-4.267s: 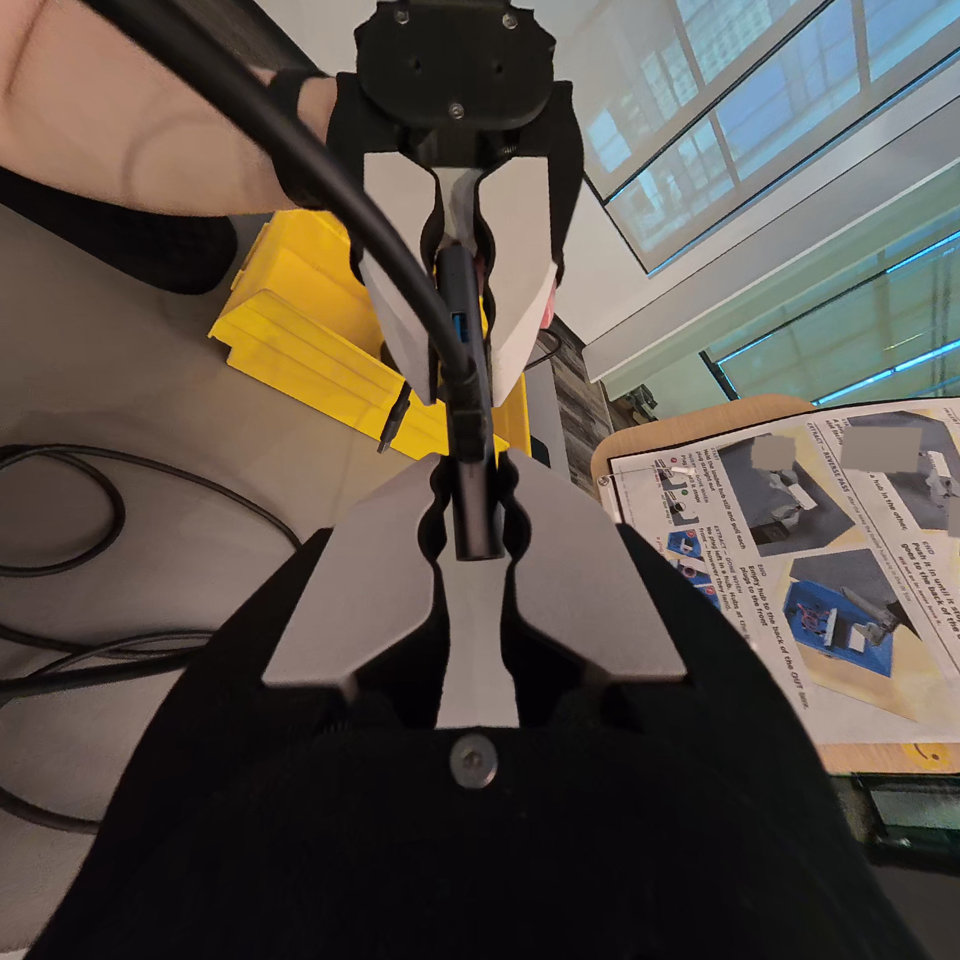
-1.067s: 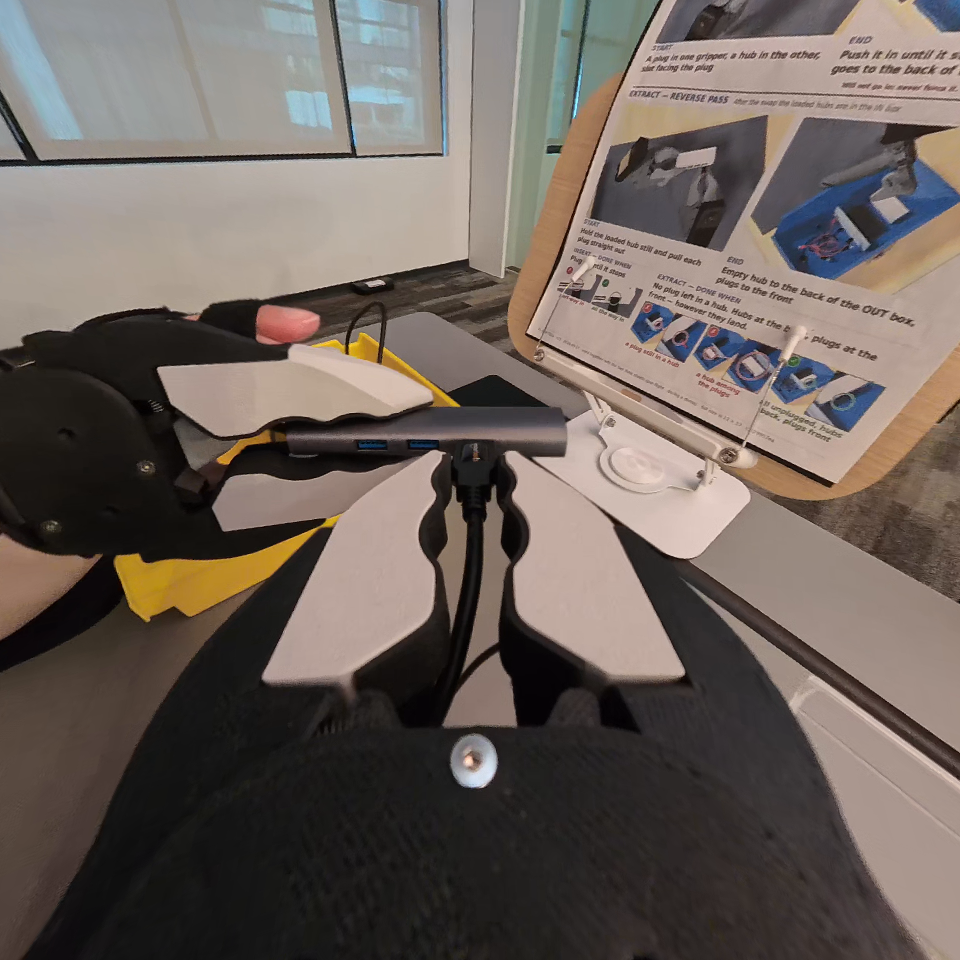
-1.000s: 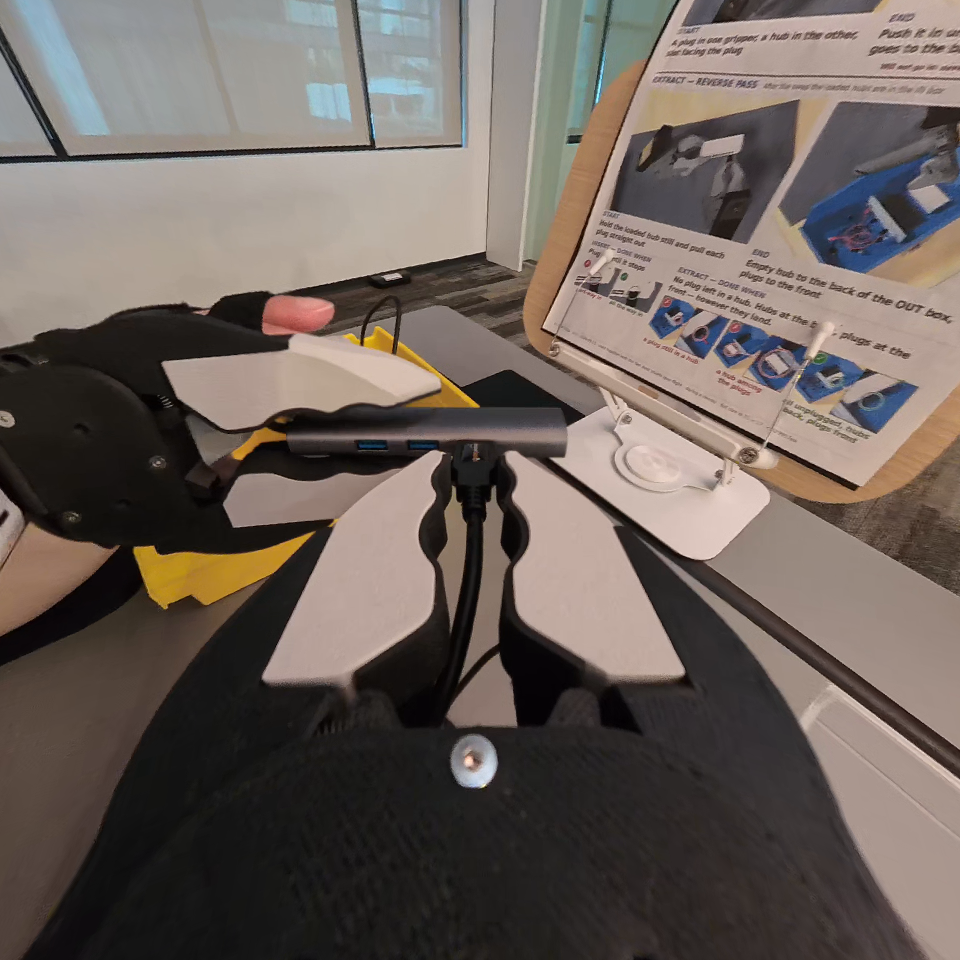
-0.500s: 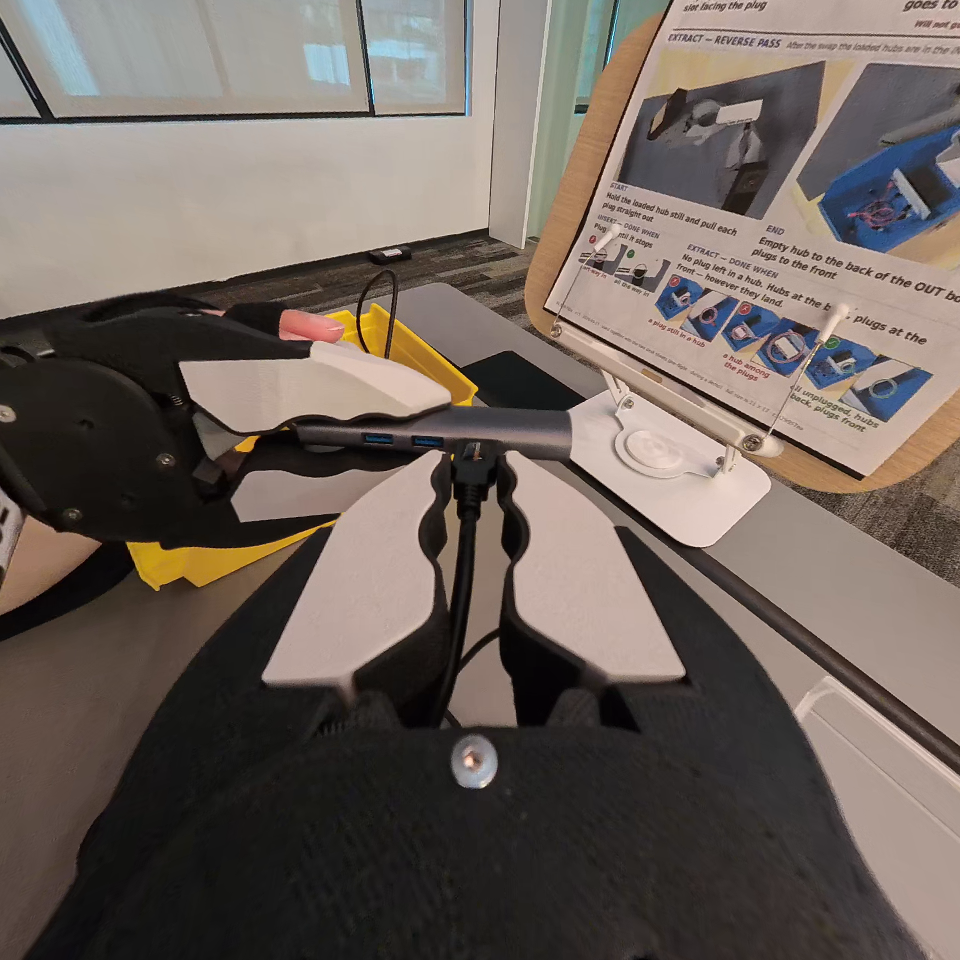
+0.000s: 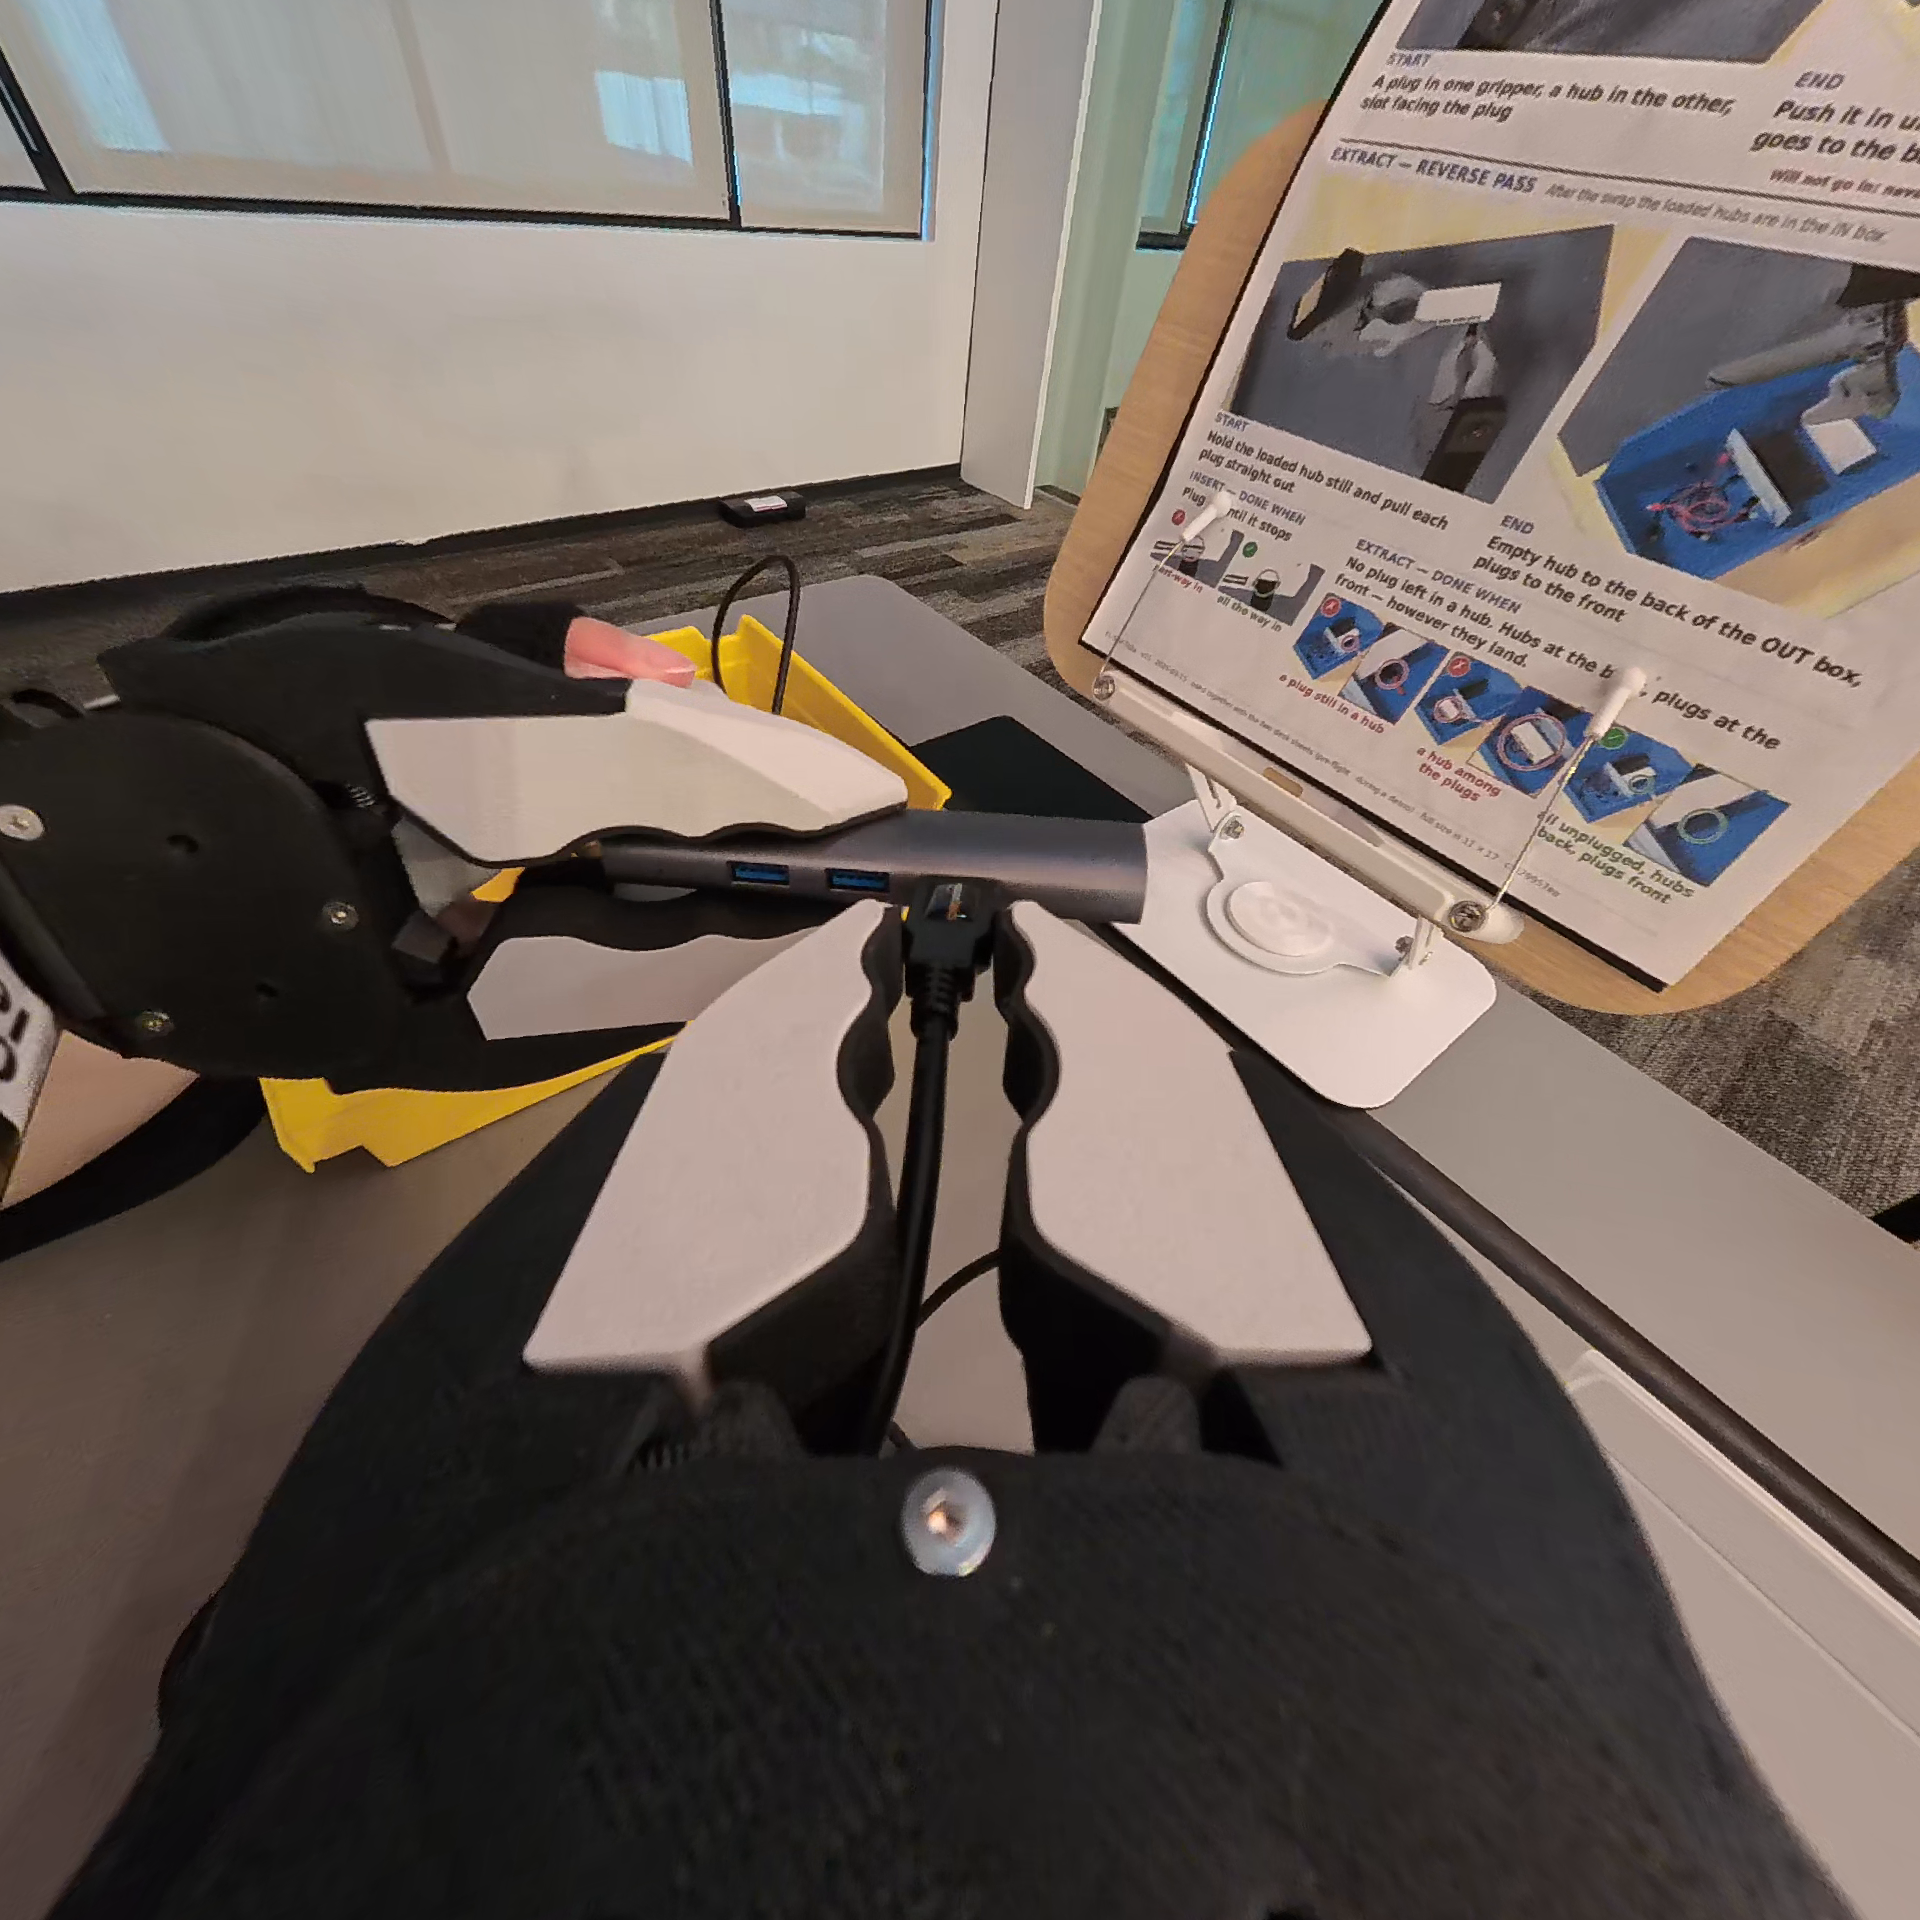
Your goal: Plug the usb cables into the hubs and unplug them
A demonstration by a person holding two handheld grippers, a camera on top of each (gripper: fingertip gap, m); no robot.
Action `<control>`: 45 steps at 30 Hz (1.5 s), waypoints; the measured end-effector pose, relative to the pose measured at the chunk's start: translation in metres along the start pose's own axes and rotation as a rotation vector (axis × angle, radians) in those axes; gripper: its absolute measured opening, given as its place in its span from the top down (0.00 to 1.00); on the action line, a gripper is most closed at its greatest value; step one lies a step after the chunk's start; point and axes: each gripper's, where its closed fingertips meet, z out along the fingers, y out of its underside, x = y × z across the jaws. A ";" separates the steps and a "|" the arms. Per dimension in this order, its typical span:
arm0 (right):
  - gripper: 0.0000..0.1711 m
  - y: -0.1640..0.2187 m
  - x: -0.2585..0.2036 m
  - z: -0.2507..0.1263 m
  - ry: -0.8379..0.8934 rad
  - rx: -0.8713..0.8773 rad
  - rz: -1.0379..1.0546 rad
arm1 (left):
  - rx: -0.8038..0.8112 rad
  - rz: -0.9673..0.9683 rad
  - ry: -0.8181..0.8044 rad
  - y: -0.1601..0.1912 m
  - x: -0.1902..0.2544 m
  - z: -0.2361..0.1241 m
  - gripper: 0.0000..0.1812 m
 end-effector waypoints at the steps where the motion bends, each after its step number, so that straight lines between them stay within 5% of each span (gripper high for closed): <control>1: 0.89 0.000 0.000 0.000 0.001 -0.005 -0.002 | 0.001 -0.007 0.004 -0.001 0.000 0.000 0.91; 45: 0.89 0.001 -0.009 -0.011 0.031 -0.116 -0.073 | -0.013 -0.058 0.091 -0.006 0.004 -0.006 0.90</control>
